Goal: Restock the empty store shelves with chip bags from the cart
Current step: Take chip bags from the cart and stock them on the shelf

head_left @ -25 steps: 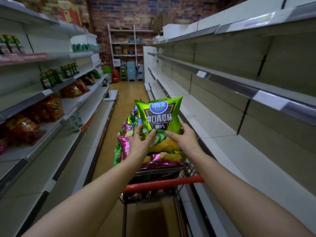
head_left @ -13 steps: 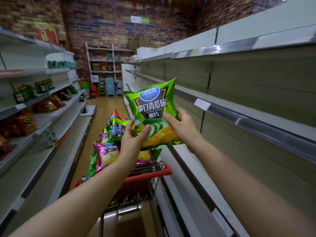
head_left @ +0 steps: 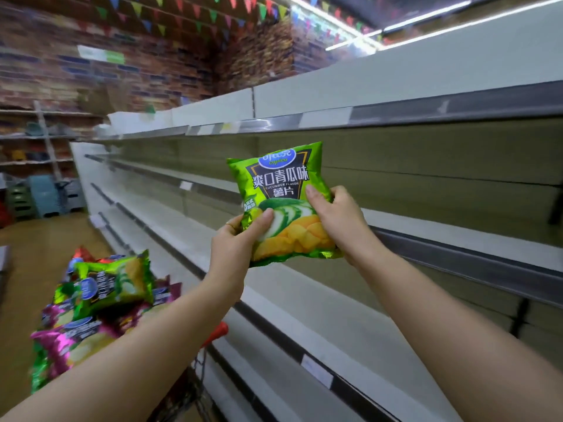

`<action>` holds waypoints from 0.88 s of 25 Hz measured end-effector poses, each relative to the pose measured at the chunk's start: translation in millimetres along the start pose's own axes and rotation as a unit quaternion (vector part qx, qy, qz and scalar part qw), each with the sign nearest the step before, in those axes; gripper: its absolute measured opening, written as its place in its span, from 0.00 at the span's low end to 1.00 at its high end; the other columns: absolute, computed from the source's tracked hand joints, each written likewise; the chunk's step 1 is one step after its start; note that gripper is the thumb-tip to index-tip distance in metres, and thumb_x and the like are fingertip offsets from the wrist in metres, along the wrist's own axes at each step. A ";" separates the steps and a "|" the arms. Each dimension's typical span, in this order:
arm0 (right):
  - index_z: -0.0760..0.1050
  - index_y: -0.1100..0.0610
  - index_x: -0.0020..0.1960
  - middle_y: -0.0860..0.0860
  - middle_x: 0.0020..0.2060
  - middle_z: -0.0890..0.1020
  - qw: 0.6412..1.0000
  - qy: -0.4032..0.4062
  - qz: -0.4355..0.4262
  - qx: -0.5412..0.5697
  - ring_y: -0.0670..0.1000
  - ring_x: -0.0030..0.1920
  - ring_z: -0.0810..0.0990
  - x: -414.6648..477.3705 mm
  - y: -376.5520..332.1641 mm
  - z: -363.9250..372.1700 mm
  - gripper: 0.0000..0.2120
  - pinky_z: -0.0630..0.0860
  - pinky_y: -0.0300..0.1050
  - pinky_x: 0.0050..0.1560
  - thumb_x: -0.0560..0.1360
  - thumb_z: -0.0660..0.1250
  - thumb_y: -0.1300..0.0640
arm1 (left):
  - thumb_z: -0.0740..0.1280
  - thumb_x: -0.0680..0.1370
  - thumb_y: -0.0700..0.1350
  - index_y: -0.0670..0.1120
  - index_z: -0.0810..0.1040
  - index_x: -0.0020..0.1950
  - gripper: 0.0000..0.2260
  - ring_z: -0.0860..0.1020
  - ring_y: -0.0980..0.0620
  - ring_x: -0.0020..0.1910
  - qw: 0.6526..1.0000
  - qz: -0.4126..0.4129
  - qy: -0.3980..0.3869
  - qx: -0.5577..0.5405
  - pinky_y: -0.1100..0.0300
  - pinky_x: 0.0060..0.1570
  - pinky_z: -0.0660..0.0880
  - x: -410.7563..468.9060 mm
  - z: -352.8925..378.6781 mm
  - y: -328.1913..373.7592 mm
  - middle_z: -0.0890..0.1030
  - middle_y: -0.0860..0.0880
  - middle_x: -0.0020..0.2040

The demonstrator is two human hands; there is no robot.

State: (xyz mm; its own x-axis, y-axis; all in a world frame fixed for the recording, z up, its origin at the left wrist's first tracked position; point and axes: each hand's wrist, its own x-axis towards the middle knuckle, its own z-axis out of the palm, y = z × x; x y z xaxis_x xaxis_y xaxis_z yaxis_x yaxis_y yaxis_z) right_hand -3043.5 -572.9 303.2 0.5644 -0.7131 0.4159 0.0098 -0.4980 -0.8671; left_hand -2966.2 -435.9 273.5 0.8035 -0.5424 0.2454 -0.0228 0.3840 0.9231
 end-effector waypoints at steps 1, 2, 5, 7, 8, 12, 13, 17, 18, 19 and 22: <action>0.70 0.62 0.59 0.57 0.55 0.78 0.999 0.027 0.010 -0.017 0.57 0.56 0.76 -8.1 1.2 -17.6 0.23 0.73 0.49 0.55 0.77 0.60 0.43 | 0.71 0.72 0.44 0.40 0.80 0.55 0.14 0.83 0.51 0.35 0.999 -0.014 -0.033 -0.001 0.63 0.31 0.78 -4.7 13.1 -0.1 0.85 0.46 0.41; 0.70 0.61 0.58 0.57 0.54 0.78 0.998 0.049 0.019 -0.032 0.57 0.55 0.76 -16.1 2.3 -34.1 0.22 0.73 0.49 0.54 0.77 0.60 0.43 | 0.72 0.72 0.45 0.40 0.79 0.55 0.14 0.83 0.51 0.35 0.998 -0.026 -0.060 -0.004 0.63 0.31 0.78 -9.5 25.9 -1.1 0.85 0.45 0.42; 0.70 0.62 0.57 0.57 0.53 0.78 0.991 0.110 0.046 -0.063 0.58 0.54 0.77 -39.6 7.1 -86.3 0.22 0.74 0.52 0.55 0.77 0.59 0.43 | 0.72 0.72 0.46 0.43 0.77 0.59 0.17 0.83 0.53 0.36 0.991 -0.052 -0.120 -0.016 0.65 0.31 0.77 -26.3 68.0 -5.2 0.85 0.47 0.46; 0.70 0.63 0.58 0.59 0.54 0.78 0.981 0.158 0.067 -0.089 0.60 0.55 0.77 -55.4 11.4 -126.6 0.25 0.74 0.56 0.57 0.77 0.59 0.42 | 0.73 0.71 0.47 0.43 0.75 0.62 0.21 0.83 0.53 0.39 0.981 -0.080 -0.172 -0.028 0.65 0.32 0.78 -40.3 102.2 -8.1 0.84 0.46 0.50; 0.71 0.64 0.58 0.60 0.54 0.78 0.975 0.179 0.081 -0.104 0.60 0.55 0.77 -63.3 13.1 -147.1 0.25 0.74 0.56 0.57 0.77 0.59 0.41 | 0.73 0.71 0.47 0.43 0.74 0.64 0.22 0.83 0.53 0.39 0.975 -0.092 -0.198 -0.030 0.65 0.32 0.78 -47.8 119.1 -9.1 0.84 0.46 0.51; 0.72 0.65 0.57 0.62 0.54 0.79 0.948 0.264 0.119 -0.130 0.63 0.55 0.78 -106.0 15.6 -235.6 0.28 0.75 0.59 0.57 0.75 0.60 0.39 | 0.73 0.72 0.48 0.43 0.73 0.63 0.22 0.83 0.56 0.33 0.941 -0.126 -0.312 -0.029 0.66 0.28 0.76 -89.4 193.6 -9.6 0.84 0.47 0.48; 0.72 0.65 0.57 0.62 0.54 0.79 0.942 0.283 0.126 -0.131 0.63 0.55 0.78 -116.9 15.8 -257.3 0.28 0.75 0.59 0.56 0.75 0.60 0.39 | 0.72 0.72 0.49 0.43 0.73 0.62 0.22 0.82 0.57 0.32 0.933 -0.129 -0.336 -0.027 0.66 0.28 0.76 -100.1 212.2 -9.3 0.84 0.48 0.47; 0.73 0.65 0.58 0.60 0.53 0.80 0.915 0.351 0.153 -0.131 0.61 0.53 0.79 -159.5 14.4 -345.7 0.28 0.76 0.57 0.56 0.75 0.61 0.40 | 0.73 0.72 0.50 0.42 0.74 0.61 0.22 0.82 0.55 0.34 0.899 -0.130 -0.418 -0.006 0.65 0.31 0.78 -144.0 290.2 -9.6 0.85 0.47 0.47; 0.73 0.65 0.59 0.60 0.53 0.80 0.909 0.362 0.161 -0.128 0.60 0.53 0.79 -169.1 14.5 -367.3 0.29 0.76 0.56 0.56 0.75 0.61 0.40 | 0.73 0.72 0.50 0.42 0.75 0.61 0.22 0.83 0.54 0.34 0.889 -0.137 -0.437 -0.004 0.64 0.31 0.78 -155.5 309.1 -9.6 0.85 0.46 0.46; 0.73 0.65 0.60 0.60 0.53 0.80 0.903 0.373 0.170 -0.129 0.59 0.52 0.79 -179.4 14.0 -389.1 0.29 0.77 0.53 0.55 0.76 0.60 0.40 | 0.72 0.72 0.50 0.41 0.75 0.61 0.21 0.83 0.54 0.33 0.879 -0.142 -0.455 -0.005 0.64 0.30 0.77 -167.9 328.6 -9.4 0.85 0.46 0.45; 0.73 0.65 0.61 0.60 0.52 0.80 0.888 0.401 0.190 -0.122 0.59 0.52 0.79 -208.0 16.2 -458.5 0.28 0.77 0.50 0.53 0.76 0.61 0.40 | 0.71 0.74 0.49 0.40 0.78 0.58 0.17 0.81 0.57 0.27 0.861 -0.137 -0.489 0.005 0.69 0.24 0.73 -208.3 388.8 -8.1 0.84 0.50 0.34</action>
State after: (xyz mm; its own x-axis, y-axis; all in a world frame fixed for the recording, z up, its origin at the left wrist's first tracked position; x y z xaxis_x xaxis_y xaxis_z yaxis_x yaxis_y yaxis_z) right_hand -3539.2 -658.9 328.4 -0.2818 -0.9256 0.2528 -0.2897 -0.1691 -0.9421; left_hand -3364.7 -616.5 330.1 -0.1057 -0.9836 0.1462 0.0788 0.1382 0.9873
